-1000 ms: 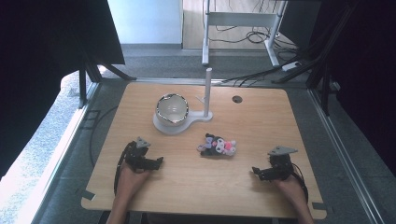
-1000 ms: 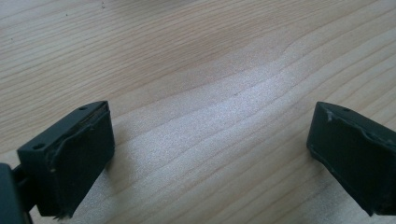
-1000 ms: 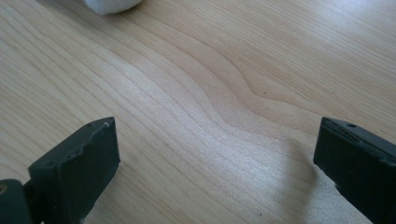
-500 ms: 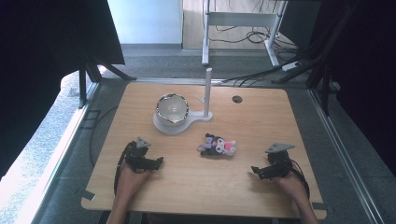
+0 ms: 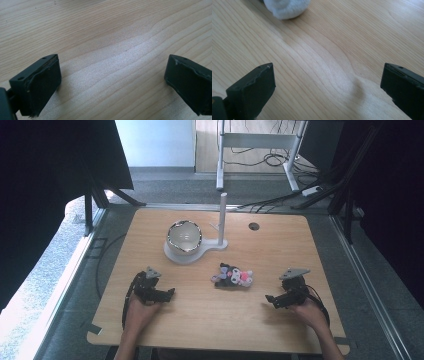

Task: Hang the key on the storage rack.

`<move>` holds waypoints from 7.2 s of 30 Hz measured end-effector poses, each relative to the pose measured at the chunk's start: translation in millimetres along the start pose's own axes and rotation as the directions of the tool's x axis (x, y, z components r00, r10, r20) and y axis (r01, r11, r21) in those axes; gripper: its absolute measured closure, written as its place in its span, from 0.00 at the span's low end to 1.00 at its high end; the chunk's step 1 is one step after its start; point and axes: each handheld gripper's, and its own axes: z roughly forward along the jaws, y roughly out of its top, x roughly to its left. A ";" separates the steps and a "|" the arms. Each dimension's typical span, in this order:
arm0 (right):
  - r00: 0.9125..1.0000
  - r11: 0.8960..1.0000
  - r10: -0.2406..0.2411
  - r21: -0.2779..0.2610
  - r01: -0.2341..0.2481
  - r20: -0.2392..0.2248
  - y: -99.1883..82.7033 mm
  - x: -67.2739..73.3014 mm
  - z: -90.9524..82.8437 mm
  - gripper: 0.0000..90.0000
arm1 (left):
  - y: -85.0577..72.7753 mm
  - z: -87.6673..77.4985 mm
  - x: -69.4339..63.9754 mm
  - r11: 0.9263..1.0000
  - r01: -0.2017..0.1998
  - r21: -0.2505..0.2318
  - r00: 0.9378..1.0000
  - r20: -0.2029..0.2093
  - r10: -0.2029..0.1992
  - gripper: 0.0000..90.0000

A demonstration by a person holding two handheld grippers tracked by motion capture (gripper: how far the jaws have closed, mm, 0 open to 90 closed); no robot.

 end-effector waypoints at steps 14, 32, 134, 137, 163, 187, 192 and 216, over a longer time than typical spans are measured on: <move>0.999 0.998 -0.037 0.049 0.038 -0.028 18.4 0.0 3.6 0.00 | 0.0 0.0 0.1 1.000 0.000 0.000 1.000 0.001 0.000 0.01; 0.991 0.987 -0.106 0.113 0.116 -0.085 49.3 -1.0 11.9 0.04 | 0.0 0.0 0.0 1.000 0.000 0.000 1.000 0.000 0.000 0.01; 0.891 0.803 -0.355 0.396 0.445 -0.282 207.2 -8.1 1.2 0.49 | 0.1 0.2 0.1 1.000 -0.001 -0.002 1.000 -0.001 0.001 0.01; 0.896 0.811 -0.349 0.390 0.436 -0.276 212.2 -12.3 -3.9 0.49 | 0.1 0.1 0.2 1.000 -0.001 -0.001 1.000 0.000 0.001 0.01; 0.941 0.877 -0.288 0.346 0.334 -0.178 263.3 -45.1 -39.5 0.49 | 0.2 -0.2 0.2 1.000 0.000 0.003 1.000 0.002 0.000 0.01; 0.949 0.895 -0.285 0.318 0.314 -0.134 308.8 -49.9 -39.0 0.49 | 0.2 -0.2 0.3 1.000 -0.001 0.004 1.000 0.004 0.001 0.01; 0.949 0.899 -0.288 0.306 0.314 -0.128 315.0 -46.4 -36.3 0.49 | 0.2 -0.2 0.3 1.000 -0.001 0.004 1.000 0.004 0.001 0.01; 0.922 0.867 -0.296 0.336 0.369 -0.250 281.3 -17.6 2.5 0.49 | 0.2 -0.1 0.4 1.000 -0.002 0.002 1.000 0.002 0.001 0.01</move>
